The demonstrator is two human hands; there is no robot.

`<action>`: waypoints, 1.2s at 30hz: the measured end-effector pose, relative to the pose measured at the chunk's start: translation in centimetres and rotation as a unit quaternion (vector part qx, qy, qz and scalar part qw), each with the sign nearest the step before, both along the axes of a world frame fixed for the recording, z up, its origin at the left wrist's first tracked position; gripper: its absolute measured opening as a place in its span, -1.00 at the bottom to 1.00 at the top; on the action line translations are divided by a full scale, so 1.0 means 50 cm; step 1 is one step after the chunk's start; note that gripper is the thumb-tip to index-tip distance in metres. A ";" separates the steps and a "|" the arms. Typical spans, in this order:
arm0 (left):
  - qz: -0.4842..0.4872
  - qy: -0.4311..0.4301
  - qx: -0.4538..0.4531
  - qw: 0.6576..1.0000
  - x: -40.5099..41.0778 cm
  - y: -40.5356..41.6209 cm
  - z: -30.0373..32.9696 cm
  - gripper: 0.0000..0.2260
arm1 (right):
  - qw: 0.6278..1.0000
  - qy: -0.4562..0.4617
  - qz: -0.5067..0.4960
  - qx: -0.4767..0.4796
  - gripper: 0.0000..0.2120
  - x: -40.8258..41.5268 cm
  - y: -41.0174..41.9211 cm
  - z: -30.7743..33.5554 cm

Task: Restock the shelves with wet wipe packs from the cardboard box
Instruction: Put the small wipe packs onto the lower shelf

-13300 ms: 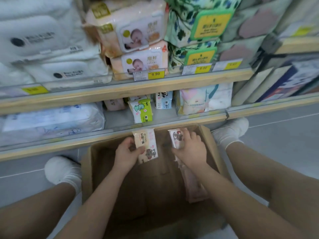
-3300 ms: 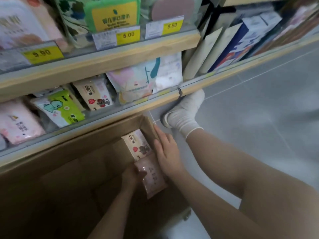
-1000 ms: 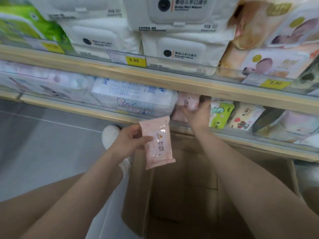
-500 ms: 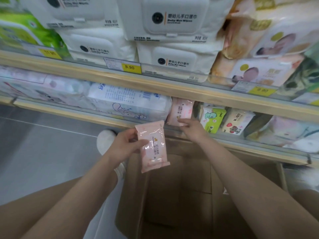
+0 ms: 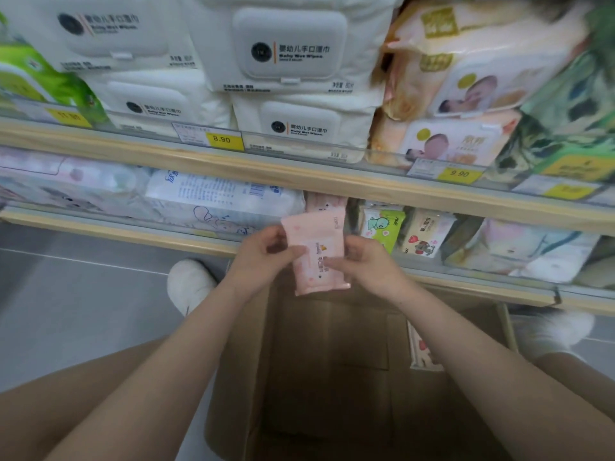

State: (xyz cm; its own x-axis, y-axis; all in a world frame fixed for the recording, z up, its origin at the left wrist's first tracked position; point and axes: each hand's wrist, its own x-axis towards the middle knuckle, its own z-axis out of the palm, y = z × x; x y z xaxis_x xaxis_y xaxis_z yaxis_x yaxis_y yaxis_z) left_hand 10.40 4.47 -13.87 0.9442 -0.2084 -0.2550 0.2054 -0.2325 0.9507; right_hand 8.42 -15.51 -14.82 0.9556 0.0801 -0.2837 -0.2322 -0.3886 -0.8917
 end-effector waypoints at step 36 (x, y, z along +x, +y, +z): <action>-0.134 -0.124 0.393 0.901 -0.051 0.005 -0.164 -0.53 | 0.956 0.016 -0.113 -0.269 -0.70 0.137 0.022 -0.104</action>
State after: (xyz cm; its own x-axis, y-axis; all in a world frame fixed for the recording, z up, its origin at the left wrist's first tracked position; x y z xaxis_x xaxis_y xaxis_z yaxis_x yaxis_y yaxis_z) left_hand 7.87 4.74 -22.07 0.9349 -0.2849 -0.2118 -0.1542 -0.8633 0.4805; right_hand 15.29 -14.42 -20.00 0.9210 -0.2938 -0.2559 -0.3892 -0.7254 -0.5678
